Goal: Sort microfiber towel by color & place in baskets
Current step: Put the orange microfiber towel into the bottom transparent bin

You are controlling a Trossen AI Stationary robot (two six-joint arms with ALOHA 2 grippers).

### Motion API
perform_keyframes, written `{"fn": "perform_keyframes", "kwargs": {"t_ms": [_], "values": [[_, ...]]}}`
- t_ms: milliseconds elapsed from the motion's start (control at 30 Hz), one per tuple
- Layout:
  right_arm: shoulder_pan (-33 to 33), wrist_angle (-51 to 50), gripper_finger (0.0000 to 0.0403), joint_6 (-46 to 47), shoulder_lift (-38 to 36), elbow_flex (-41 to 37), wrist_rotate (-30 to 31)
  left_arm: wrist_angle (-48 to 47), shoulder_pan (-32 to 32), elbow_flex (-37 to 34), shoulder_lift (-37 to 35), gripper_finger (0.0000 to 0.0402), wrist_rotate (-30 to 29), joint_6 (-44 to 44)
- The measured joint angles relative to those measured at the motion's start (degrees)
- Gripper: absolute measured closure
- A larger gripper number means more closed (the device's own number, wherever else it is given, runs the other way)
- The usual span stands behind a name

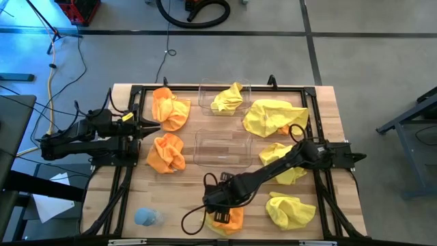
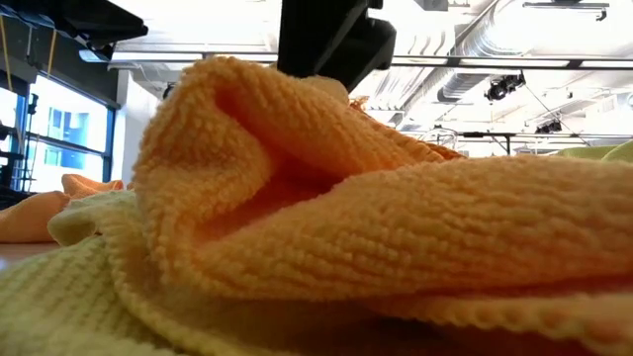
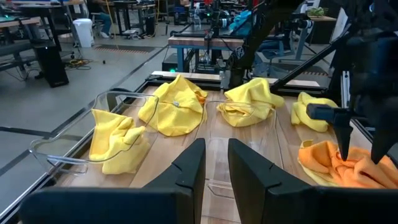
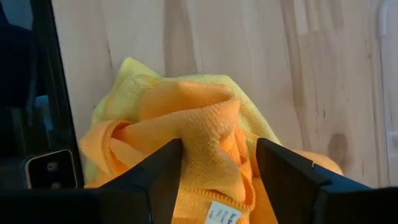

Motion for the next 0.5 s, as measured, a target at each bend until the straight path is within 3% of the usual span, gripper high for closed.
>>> {"fn": "perform_keyframes", "kwargs": {"t_ms": [133,300,500], "values": [[-0.1,-0.1,0.0246,0.0,0.2,0.0,0.0,-0.1,0.0,0.0,0.0,0.0346,0.0,0.0],[-0.7,-0.4,0.0380,0.7,0.0,0.0,-1.2,-0.1,0.0,0.0,0.0,0.0346,0.0,0.0],[-1.7,-6.7,0.0391,4.7,-0.4,7.1,-0.3,-0.1,0.0,0.0,0.0,0.0346,0.0,0.0]]}}
